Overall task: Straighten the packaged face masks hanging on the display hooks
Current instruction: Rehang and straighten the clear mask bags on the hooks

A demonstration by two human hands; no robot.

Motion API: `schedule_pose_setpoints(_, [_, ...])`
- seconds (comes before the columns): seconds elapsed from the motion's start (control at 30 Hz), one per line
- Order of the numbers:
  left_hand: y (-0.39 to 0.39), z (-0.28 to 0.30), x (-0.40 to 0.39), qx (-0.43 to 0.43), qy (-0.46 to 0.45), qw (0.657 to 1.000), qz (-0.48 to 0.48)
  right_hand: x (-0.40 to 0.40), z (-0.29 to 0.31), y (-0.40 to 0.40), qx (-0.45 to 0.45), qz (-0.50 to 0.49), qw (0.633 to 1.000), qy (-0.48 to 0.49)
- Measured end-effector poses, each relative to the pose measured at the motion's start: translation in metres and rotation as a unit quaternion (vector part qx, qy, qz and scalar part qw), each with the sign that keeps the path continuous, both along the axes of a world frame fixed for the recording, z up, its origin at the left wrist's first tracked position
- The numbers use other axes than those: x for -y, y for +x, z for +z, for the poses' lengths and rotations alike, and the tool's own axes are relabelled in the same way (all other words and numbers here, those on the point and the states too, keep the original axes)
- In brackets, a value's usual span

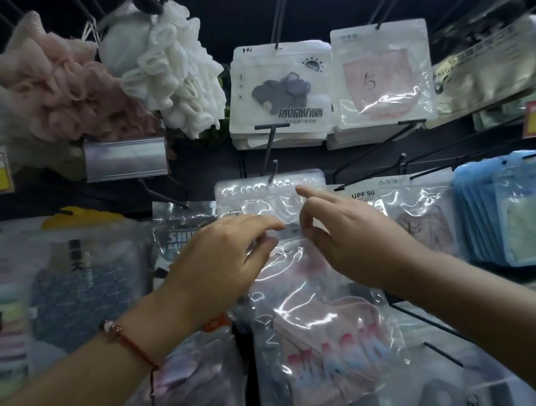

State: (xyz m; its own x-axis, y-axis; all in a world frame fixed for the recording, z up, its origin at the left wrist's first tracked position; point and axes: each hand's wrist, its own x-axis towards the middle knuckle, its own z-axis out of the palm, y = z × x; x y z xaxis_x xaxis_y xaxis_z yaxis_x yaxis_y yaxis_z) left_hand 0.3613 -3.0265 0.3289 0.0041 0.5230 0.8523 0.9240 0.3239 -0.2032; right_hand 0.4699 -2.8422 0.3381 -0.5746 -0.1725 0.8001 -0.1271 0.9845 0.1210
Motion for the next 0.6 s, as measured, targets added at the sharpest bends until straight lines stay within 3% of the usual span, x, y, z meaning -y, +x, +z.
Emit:
schedule_pose_setpoints(0.13, [0.003, -0.002, 0.002, 0.068, -0.002, 0.997, -0.024, 0.004, -0.004, 0.001, -0.045, 0.002, 0.999, 0.023])
schedule_pose_setpoints(0.37, [0.009, 0.005, 0.004, 0.067, 0.029, 0.996, -0.04, -0.002, -0.015, 0.01, -0.095, -0.05, 0.992, 0.069])
schedule_pose_setpoints(0.6, [0.009, 0.02, 0.006, 0.044, 0.052, 0.997, -0.045, -0.003, -0.038, 0.017, -0.038, -0.117, 0.981, 0.149])
